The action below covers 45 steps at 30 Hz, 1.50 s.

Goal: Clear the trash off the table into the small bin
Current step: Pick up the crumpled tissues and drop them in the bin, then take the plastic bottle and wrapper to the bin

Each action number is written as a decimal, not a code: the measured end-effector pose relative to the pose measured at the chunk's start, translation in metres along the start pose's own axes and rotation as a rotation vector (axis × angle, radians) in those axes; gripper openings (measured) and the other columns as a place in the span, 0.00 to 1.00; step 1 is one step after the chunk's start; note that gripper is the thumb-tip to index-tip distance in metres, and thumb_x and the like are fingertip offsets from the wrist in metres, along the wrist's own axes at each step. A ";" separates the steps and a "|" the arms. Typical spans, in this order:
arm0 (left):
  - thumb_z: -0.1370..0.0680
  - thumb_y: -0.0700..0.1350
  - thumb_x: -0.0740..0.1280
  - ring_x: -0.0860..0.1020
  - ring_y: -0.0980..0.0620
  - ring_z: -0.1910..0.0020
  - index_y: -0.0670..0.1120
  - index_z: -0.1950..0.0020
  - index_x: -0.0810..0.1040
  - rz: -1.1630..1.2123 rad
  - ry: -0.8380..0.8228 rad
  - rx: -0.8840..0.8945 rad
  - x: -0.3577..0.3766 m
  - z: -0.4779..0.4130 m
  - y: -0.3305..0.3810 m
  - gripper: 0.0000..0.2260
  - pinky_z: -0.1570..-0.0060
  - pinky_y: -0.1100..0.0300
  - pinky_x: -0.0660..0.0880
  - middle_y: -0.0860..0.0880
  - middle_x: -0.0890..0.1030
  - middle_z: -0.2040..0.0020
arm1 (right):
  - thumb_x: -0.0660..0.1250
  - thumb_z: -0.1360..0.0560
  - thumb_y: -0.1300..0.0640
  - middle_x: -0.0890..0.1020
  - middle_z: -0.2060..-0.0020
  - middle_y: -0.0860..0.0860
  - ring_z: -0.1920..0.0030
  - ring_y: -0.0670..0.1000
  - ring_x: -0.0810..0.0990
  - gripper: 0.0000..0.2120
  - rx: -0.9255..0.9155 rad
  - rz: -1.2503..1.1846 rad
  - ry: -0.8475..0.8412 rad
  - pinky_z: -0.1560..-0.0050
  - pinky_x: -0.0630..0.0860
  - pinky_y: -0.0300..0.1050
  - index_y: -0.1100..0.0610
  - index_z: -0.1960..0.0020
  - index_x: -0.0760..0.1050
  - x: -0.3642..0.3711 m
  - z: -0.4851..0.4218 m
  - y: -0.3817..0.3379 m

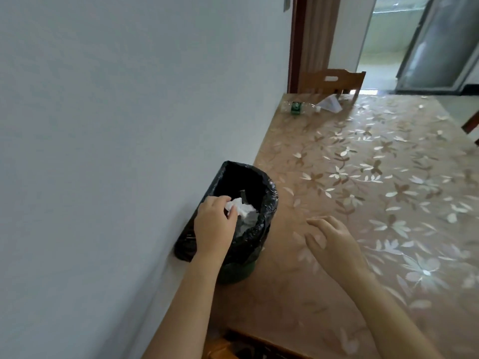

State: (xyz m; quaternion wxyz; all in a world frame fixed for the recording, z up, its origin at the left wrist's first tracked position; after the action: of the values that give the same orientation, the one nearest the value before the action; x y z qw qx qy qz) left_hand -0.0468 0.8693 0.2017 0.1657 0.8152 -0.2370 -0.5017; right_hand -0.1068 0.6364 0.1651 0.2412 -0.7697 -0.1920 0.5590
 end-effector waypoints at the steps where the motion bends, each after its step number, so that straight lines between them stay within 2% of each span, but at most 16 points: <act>1: 0.25 0.44 0.66 0.75 0.45 0.50 0.41 0.44 0.77 -0.019 -0.013 0.001 0.003 0.002 0.000 0.12 0.54 0.57 0.72 0.42 0.78 0.48 | 0.68 0.29 0.59 0.79 0.48 0.55 0.46 0.57 0.75 0.12 0.001 0.008 0.001 0.49 0.74 0.52 0.58 0.45 0.76 -0.001 0.002 0.001; 3: 0.26 0.44 0.67 0.75 0.44 0.49 0.40 0.43 0.77 -0.041 -0.026 0.036 0.004 0.009 0.006 0.13 0.55 0.57 0.71 0.41 0.78 0.48 | 0.67 0.29 0.59 0.79 0.48 0.55 0.46 0.58 0.75 0.12 0.025 0.022 0.016 0.48 0.74 0.51 0.59 0.46 0.76 -0.005 0.007 0.004; 6: 0.29 0.40 0.70 0.77 0.42 0.55 0.38 0.49 0.79 -0.045 -0.013 0.144 0.001 0.026 0.024 0.10 0.62 0.54 0.74 0.40 0.79 0.53 | 0.68 0.29 0.59 0.80 0.49 0.55 0.47 0.57 0.77 0.12 0.064 0.039 0.049 0.49 0.74 0.50 0.59 0.46 0.77 -0.011 0.019 0.010; 9: 0.30 0.40 0.71 0.78 0.43 0.57 0.38 0.52 0.79 -0.025 -0.009 0.290 0.006 0.053 0.048 0.09 0.60 0.52 0.77 0.41 0.80 0.54 | 0.68 0.29 0.59 0.79 0.46 0.53 0.46 0.55 0.76 0.13 0.109 0.084 0.054 0.48 0.73 0.49 0.59 0.45 0.76 -0.015 0.040 0.020; 13: 0.30 0.40 0.70 0.78 0.45 0.54 0.40 0.51 0.79 0.077 -0.167 0.395 0.036 0.094 0.076 0.09 0.55 0.52 0.77 0.43 0.80 0.53 | 0.66 0.28 0.57 0.79 0.44 0.52 0.45 0.54 0.76 0.13 0.204 0.171 0.061 0.49 0.70 0.43 0.57 0.44 0.76 -0.024 0.077 0.037; 17: 0.31 0.40 0.71 0.78 0.47 0.53 0.42 0.51 0.80 0.144 -0.362 0.441 0.068 0.130 0.099 0.10 0.55 0.54 0.76 0.45 0.81 0.53 | 0.67 0.28 0.59 0.80 0.46 0.54 0.44 0.54 0.76 0.13 0.285 0.234 0.070 0.46 0.73 0.48 0.59 0.45 0.76 -0.041 0.114 0.054; 19: 0.30 0.41 0.71 0.78 0.48 0.52 0.43 0.50 0.80 0.159 -0.435 0.455 0.078 0.146 0.111 0.10 0.55 0.54 0.76 0.46 0.81 0.53 | 0.67 0.28 0.58 0.80 0.46 0.55 0.44 0.53 0.76 0.14 0.331 0.238 0.092 0.45 0.72 0.45 0.59 0.43 0.76 -0.053 0.134 0.066; 25: 0.33 0.40 0.73 0.78 0.49 0.55 0.44 0.52 0.80 0.217 -0.535 0.581 0.094 0.183 0.167 0.10 0.56 0.57 0.74 0.47 0.81 0.55 | 0.70 0.30 0.60 0.81 0.51 0.57 0.49 0.54 0.78 0.15 0.467 0.208 0.250 0.48 0.74 0.44 0.60 0.45 0.76 -0.105 0.195 0.102; 27: 0.33 0.40 0.73 0.79 0.49 0.56 0.44 0.53 0.80 0.254 -0.538 0.621 0.100 0.194 0.193 0.10 0.56 0.58 0.74 0.47 0.81 0.56 | 0.70 0.31 0.61 0.81 0.52 0.58 0.50 0.55 0.79 0.14 0.500 0.226 0.289 0.48 0.75 0.47 0.62 0.46 0.76 -0.125 0.215 0.117; 30: 0.33 0.38 0.73 0.79 0.47 0.56 0.43 0.55 0.80 0.303 -0.524 0.695 0.110 0.218 0.242 0.08 0.54 0.48 0.77 0.46 0.81 0.56 | 0.71 0.32 0.63 0.82 0.53 0.58 0.51 0.57 0.79 0.14 0.557 0.253 0.355 0.50 0.78 0.52 0.62 0.47 0.77 -0.160 0.250 0.145; 34: 0.33 0.39 0.72 0.78 0.46 0.60 0.43 0.59 0.79 0.345 -0.529 0.790 0.123 0.269 0.316 0.05 0.59 0.55 0.75 0.46 0.81 0.58 | 0.72 0.33 0.64 0.82 0.54 0.58 0.52 0.58 0.79 0.14 0.642 0.302 0.431 0.51 0.75 0.48 0.62 0.48 0.77 -0.214 0.311 0.189; 42: 0.32 0.38 0.70 0.78 0.42 0.59 0.40 0.58 0.80 0.442 -0.675 0.980 0.149 0.405 0.493 0.05 0.61 0.50 0.78 0.42 0.82 0.57 | 0.71 0.33 0.64 0.82 0.55 0.58 0.54 0.59 0.79 0.13 0.831 0.374 0.556 0.52 0.76 0.52 0.62 0.49 0.77 -0.334 0.452 0.286; 45: 0.32 0.38 0.70 0.79 0.43 0.60 0.39 0.58 0.81 0.470 -0.694 1.061 0.156 0.448 0.548 0.05 0.62 0.51 0.78 0.42 0.82 0.57 | 0.72 0.33 0.64 0.82 0.55 0.58 0.54 0.60 0.79 0.12 0.903 0.378 0.606 0.52 0.77 0.54 0.62 0.50 0.77 -0.370 0.496 0.315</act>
State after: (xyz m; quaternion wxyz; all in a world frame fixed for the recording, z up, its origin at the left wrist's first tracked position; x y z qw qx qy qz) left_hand -0.5096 0.3125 0.1668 -0.2377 0.5047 -0.6619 -0.5007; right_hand -0.6830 0.2498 0.1360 0.4861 -0.7372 0.2845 0.3733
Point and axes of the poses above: each hand's wrist, its own z-axis away from the middle knuckle, its own x-axis out of the palm, y = z × x, the point moved 9 cm from there along -z, towards the middle knuckle
